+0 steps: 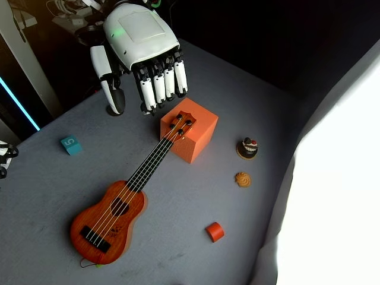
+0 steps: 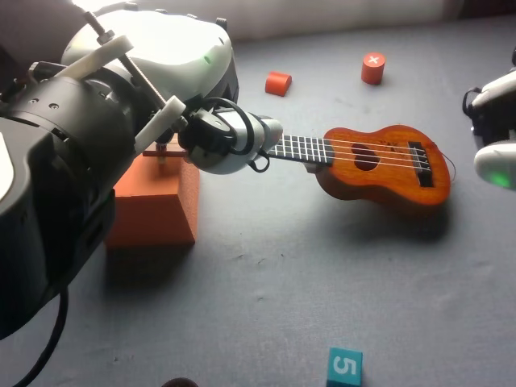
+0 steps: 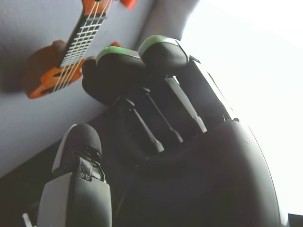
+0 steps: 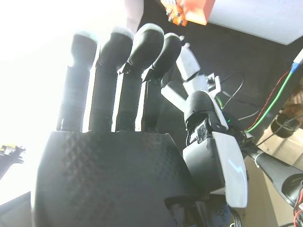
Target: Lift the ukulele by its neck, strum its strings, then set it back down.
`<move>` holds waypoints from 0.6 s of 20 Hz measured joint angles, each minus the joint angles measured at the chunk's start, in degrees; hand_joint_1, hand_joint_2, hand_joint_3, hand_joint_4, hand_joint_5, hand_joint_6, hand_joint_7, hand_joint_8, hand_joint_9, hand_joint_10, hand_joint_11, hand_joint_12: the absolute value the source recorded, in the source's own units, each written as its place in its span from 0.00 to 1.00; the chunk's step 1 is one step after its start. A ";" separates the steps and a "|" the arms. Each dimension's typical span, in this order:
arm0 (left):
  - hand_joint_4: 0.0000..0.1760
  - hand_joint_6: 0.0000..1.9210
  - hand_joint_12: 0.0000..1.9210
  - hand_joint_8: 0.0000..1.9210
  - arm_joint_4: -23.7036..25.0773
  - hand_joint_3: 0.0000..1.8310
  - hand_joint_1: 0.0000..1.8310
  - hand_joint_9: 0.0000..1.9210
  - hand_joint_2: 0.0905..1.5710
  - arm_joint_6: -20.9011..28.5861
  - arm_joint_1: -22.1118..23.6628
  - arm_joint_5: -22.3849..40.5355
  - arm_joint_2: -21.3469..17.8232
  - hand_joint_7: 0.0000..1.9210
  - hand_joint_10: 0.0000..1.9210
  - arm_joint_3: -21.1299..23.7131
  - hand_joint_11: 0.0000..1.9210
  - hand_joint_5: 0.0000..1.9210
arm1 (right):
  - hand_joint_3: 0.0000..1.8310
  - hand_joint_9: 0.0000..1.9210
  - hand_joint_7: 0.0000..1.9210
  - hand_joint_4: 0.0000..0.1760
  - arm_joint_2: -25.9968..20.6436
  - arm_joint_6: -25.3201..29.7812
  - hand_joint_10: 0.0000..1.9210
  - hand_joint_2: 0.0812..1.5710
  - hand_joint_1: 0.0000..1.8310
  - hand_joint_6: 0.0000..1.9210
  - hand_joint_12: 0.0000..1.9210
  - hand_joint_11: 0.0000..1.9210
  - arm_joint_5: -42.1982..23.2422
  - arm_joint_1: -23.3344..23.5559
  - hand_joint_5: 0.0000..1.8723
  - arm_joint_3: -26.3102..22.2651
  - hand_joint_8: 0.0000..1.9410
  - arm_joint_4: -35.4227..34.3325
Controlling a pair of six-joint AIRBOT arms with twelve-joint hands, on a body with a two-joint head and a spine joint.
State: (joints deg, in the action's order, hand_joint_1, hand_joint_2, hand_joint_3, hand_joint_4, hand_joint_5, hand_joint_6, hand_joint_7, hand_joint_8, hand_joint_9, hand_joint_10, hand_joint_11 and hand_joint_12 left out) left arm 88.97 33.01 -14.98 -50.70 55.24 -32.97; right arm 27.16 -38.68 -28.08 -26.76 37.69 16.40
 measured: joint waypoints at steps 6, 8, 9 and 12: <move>0.25 0.00 0.52 0.00 -0.09 0.00 0.17 0.23 0.81 0.00 0.94 -0.04 0.00 0.16 0.00 0.02 0.04 0.10 | 0.00 0.04 0.19 0.00 0.94 -2.45 0.47 0.83 0.13 0.31 0.80 0.00 -0.59 -1.33 0.04 0.00 0.04 -0.02; 0.25 0.00 0.52 0.00 -1.68 0.00 0.18 0.23 0.81 -0.02 0.90 -0.26 0.24 0.16 0.00 0.13 0.04 0.10 | 0.00 0.04 0.19 0.00 1.27 -2.47 0.47 0.83 0.12 0.31 0.80 0.00 -0.07 -1.40 0.04 0.00 0.03 0.20; 0.24 0.00 0.54 0.00 -2.03 0.00 0.19 0.22 0.81 -0.42 0.90 -0.35 0.72 0.16 0.00 0.11 0.02 0.10 | 0.00 0.03 0.19 0.00 1.27 -2.47 0.47 0.84 0.13 0.31 0.80 0.00 -0.15 -1.40 0.04 0.00 0.03 0.11; 0.29 0.00 0.50 0.00 -5.55 0.00 0.20 0.17 0.78 -2.82 1.31 -0.85 2.54 0.11 0.00 -1.07 0.00 0.07 | 0.00 0.03 0.19 0.00 1.27 -2.49 0.47 0.84 0.12 0.30 0.80 0.00 -0.37 -1.53 0.04 0.00 0.03 0.11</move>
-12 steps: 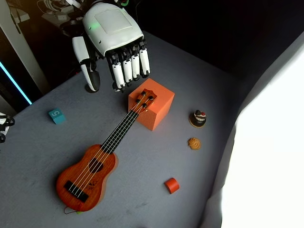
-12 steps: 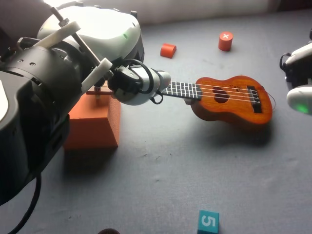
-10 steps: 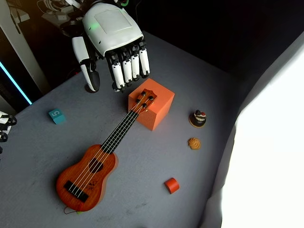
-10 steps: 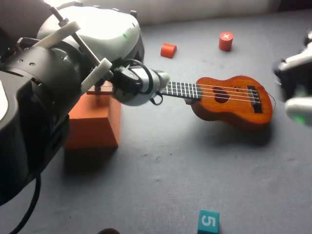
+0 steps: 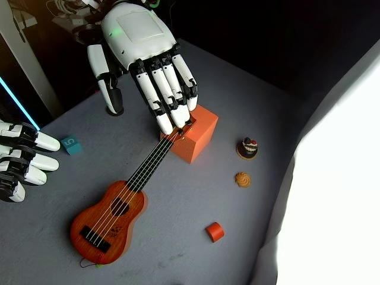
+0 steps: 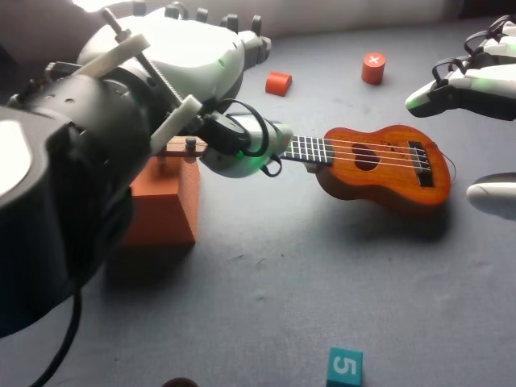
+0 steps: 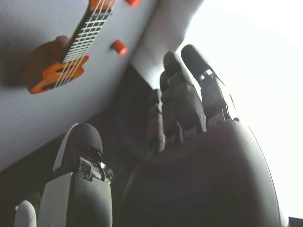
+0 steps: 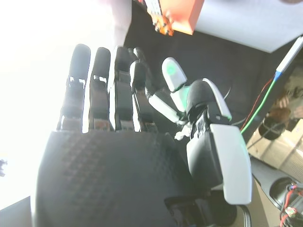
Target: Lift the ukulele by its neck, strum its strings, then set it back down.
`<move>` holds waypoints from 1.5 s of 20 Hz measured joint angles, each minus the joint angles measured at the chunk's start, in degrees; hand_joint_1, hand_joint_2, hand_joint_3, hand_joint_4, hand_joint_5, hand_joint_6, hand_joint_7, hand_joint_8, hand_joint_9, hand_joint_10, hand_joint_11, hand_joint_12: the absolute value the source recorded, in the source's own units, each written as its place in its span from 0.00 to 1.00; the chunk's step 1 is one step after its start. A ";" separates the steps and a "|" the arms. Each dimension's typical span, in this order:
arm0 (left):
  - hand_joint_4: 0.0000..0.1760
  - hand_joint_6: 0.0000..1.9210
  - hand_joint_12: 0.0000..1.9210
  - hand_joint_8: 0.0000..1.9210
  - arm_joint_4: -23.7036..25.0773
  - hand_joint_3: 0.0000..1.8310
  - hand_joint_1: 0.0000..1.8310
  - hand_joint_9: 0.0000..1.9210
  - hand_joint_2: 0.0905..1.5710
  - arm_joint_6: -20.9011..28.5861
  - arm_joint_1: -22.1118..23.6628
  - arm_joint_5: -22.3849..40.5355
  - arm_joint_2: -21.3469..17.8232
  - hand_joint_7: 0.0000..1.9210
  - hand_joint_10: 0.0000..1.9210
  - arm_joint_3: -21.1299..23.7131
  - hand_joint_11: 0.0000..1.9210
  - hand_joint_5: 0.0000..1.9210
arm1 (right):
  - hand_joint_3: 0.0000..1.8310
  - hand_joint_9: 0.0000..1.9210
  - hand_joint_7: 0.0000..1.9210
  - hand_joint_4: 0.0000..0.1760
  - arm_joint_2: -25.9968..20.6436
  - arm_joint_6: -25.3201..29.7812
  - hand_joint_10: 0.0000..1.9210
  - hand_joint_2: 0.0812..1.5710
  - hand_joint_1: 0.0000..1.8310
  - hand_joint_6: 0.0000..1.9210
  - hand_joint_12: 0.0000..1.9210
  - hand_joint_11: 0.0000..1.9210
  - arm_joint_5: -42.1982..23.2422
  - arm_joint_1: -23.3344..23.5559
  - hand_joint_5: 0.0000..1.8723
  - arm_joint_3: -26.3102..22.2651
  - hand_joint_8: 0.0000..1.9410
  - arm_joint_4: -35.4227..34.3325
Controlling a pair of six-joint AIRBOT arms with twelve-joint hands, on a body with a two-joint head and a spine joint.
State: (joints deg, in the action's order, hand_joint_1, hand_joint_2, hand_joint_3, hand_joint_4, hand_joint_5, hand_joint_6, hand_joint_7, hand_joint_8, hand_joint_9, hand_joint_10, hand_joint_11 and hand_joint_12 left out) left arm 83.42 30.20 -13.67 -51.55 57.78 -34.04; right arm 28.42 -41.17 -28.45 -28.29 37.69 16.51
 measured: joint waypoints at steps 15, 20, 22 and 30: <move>0.00 0.00 0.00 0.00 -7.72 0.00 0.46 0.00 0.61 -2.89 -2.86 -7.96 15.10 0.00 0.00 -9.73 0.00 0.00 | 0.00 0.04 0.20 0.00 0.28 -0.50 0.47 0.84 0.12 0.32 0.80 0.00 0.02 -0.17 0.04 0.00 0.02 0.00; 0.00 0.00 0.00 0.00 -7.52 0.01 0.45 0.00 0.65 -3.56 -3.54 -9.40 18.60 0.00 0.00 -13.53 0.00 0.00 | 0.00 0.04 0.20 0.00 0.28 -0.68 0.46 0.84 0.13 0.31 0.80 0.00 0.02 -0.17 0.04 -0.11 0.02 0.00; 0.00 0.00 0.00 0.00 -7.63 0.01 0.46 0.00 0.66 -3.54 -3.78 -10.19 19.93 0.00 0.00 -14.56 0.00 0.00 | 0.00 0.04 0.20 0.00 0.31 -0.70 0.46 0.84 0.12 0.31 0.80 0.00 0.00 -0.17 0.04 -0.13 0.01 -0.02; 0.00 0.00 0.00 0.00 -7.91 0.00 0.50 0.00 0.66 -3.61 -5.99 -11.58 23.23 0.00 0.00 -18.32 0.00 0.00 | 0.00 0.04 0.20 0.00 0.37 -0.85 0.47 0.84 0.12 0.31 0.81 0.00 0.02 -0.17 0.04 -0.13 0.01 -0.02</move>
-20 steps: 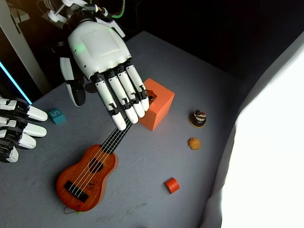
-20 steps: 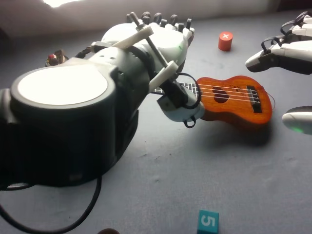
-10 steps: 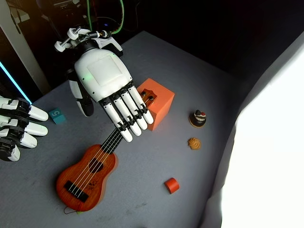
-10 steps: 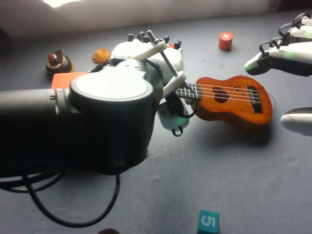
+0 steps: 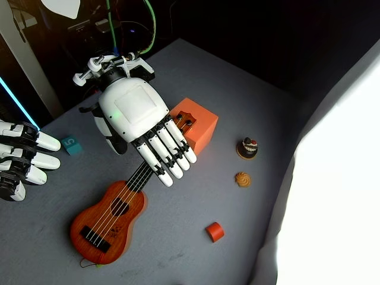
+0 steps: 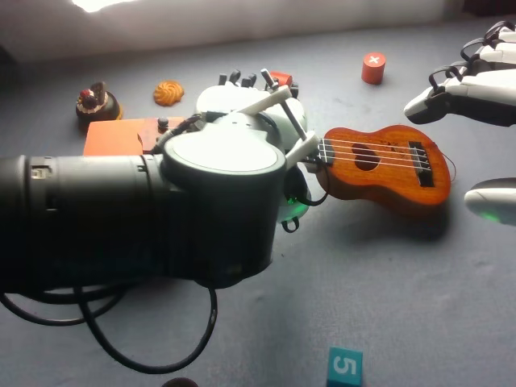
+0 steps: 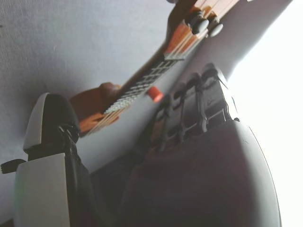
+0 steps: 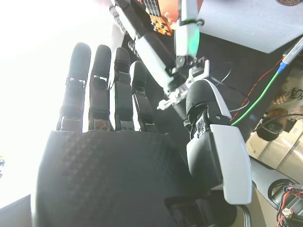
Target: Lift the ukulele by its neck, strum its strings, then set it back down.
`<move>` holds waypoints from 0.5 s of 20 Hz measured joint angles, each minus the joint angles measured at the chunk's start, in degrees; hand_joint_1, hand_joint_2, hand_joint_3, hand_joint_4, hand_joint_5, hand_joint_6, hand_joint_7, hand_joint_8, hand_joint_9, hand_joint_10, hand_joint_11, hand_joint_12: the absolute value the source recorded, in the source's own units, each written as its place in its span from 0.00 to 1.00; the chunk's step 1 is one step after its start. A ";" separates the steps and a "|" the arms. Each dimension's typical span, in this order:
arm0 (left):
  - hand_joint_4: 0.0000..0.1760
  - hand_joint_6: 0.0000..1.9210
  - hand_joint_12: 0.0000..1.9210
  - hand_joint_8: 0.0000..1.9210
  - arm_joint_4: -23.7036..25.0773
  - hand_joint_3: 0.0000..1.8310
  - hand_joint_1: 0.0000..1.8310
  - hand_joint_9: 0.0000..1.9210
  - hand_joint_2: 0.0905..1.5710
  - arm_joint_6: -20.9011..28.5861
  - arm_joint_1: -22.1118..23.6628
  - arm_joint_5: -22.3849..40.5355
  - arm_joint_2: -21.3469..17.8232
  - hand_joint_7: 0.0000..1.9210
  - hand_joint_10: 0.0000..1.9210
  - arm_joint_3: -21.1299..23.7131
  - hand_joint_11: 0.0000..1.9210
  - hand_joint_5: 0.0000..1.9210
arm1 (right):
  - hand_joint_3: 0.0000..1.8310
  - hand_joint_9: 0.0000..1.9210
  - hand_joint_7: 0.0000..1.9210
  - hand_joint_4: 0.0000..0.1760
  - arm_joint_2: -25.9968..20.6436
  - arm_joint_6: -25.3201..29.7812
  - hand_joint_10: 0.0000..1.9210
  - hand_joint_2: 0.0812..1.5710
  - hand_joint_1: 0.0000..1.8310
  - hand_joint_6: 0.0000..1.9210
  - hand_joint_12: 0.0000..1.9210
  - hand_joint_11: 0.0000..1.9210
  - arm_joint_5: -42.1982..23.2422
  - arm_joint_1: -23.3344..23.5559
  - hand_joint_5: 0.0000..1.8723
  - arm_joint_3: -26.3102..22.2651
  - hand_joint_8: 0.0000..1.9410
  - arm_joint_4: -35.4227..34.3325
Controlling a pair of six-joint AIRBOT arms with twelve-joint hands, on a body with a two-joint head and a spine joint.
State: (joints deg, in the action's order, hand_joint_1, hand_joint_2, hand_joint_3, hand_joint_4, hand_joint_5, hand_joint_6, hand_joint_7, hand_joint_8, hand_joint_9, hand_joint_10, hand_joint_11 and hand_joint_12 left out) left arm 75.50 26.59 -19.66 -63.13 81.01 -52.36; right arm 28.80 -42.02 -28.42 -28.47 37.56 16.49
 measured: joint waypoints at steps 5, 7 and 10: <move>0.02 0.00 0.00 0.00 0.79 0.00 0.49 0.00 0.66 0.02 -0.83 0.09 2.05 0.00 0.00 -2.47 0.00 0.00 | 0.00 0.04 0.20 0.00 0.04 -0.42 0.47 0.84 0.12 0.31 0.81 0.00 -0.04 0.00 0.03 -0.31 0.01 0.04; 0.02 0.00 0.00 0.00 0.90 0.00 0.50 0.00 0.65 0.02 -0.94 0.11 3.08 0.00 0.00 -3.80 0.00 0.00 | 0.00 0.04 0.19 0.00 0.04 -0.46 0.47 0.84 0.12 0.31 0.81 0.00 0.00 0.00 0.03 -0.35 0.01 0.02; 0.01 0.00 0.00 0.00 1.90 0.00 0.49 0.00 0.65 0.04 -1.29 0.63 4.28 0.00 0.00 -5.84 0.00 0.00 | 0.00 0.05 0.21 0.00 0.04 -0.50 0.47 0.83 0.13 0.32 0.81 0.00 0.02 0.00 0.04 -0.35 0.01 0.04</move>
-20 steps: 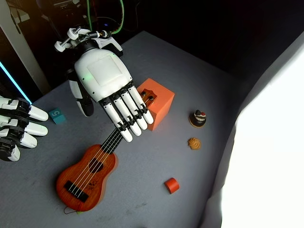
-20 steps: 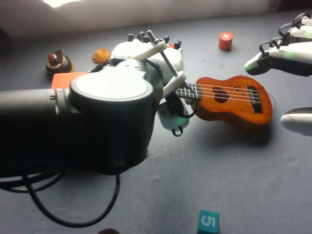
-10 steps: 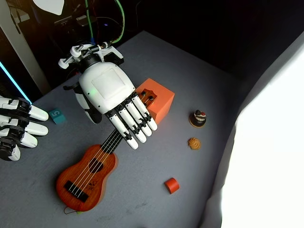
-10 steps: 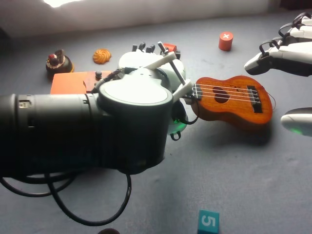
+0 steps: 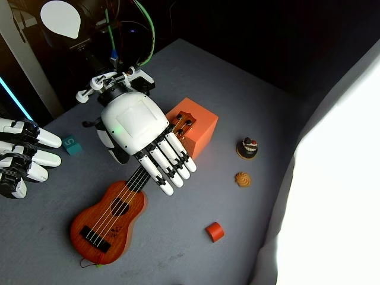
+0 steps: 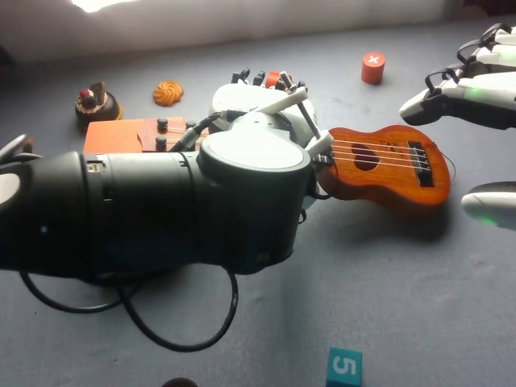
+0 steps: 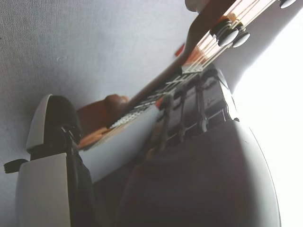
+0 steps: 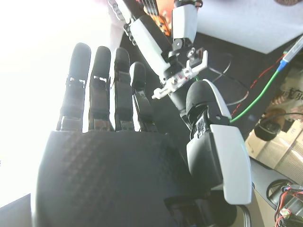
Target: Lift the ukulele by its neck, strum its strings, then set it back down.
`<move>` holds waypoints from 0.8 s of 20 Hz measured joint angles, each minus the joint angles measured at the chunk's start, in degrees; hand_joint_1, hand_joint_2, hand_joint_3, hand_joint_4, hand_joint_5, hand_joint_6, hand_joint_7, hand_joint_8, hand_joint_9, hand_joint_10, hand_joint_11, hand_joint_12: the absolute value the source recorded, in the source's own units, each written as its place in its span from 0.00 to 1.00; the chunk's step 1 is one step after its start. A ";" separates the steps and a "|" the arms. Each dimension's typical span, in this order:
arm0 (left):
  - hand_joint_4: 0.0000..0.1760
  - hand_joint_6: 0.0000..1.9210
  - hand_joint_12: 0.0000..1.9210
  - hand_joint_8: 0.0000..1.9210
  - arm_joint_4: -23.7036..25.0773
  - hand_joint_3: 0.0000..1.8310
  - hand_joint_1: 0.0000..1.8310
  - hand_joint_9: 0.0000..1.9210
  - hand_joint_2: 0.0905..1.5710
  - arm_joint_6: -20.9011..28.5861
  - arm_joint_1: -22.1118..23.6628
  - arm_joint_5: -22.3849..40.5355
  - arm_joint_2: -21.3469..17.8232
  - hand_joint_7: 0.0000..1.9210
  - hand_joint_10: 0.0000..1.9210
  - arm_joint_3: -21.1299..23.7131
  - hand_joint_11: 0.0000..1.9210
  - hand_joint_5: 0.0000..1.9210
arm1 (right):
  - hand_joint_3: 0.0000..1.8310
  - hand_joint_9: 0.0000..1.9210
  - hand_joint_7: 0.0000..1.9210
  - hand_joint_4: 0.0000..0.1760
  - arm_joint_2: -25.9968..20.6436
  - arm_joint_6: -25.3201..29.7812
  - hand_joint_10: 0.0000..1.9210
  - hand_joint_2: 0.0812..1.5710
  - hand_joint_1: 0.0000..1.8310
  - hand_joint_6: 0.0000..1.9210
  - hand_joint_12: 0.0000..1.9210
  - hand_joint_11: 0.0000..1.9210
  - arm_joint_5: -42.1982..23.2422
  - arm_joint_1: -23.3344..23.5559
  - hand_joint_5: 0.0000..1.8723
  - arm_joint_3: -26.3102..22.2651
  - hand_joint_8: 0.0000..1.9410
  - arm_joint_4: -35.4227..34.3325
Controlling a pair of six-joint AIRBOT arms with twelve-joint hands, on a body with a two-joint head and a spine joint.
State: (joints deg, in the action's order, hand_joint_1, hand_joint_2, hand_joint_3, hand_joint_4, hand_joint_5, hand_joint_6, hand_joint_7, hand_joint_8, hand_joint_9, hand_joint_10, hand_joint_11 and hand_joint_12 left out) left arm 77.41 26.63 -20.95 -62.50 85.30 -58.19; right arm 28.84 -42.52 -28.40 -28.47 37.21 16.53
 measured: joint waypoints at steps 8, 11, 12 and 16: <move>0.06 0.00 0.00 0.00 0.15 0.00 0.49 0.00 0.67 0.02 -1.79 0.81 1.75 0.00 0.00 -3.54 0.00 0.00 | 0.00 0.05 0.19 0.00 0.02 -0.13 0.47 0.84 0.12 0.32 0.80 0.00 -0.04 0.00 0.04 -0.07 0.00 0.02; 0.05 0.00 0.00 0.00 0.44 0.00 0.46 0.00 0.68 0.09 -2.51 0.94 2.16 0.00 0.00 -4.22 0.00 0.00 | 0.00 0.04 0.21 0.00 0.17 -0.15 0.47 0.84 0.13 0.32 0.80 0.00 -0.09 0.00 0.04 -0.07 0.01 0.02; 0.05 0.00 0.00 0.00 0.44 0.00 0.46 0.00 0.68 0.46 -2.75 1.03 2.47 0.00 0.00 -4.55 0.00 0.00 | 0.00 0.04 0.20 0.00 0.17 -0.15 0.47 0.84 0.13 0.31 0.79 0.00 0.02 -0.04 0.04 -0.07 0.00 0.04; 0.08 0.00 0.00 0.00 1.03 0.00 0.46 0.00 0.68 0.59 -2.93 1.46 2.60 0.00 0.00 -5.62 0.00 0.00 | 0.00 0.04 0.20 0.00 0.17 -0.20 0.46 0.83 0.13 0.31 0.79 0.00 0.00 -0.04 0.04 -0.11 0.00 0.11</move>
State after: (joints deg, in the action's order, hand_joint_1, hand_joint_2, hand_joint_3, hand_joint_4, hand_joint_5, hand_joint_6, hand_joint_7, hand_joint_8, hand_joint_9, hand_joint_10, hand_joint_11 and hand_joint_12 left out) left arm 78.43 27.22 -23.88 -61.04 87.90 -63.81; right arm 29.02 -42.72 -28.40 -28.51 37.10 16.64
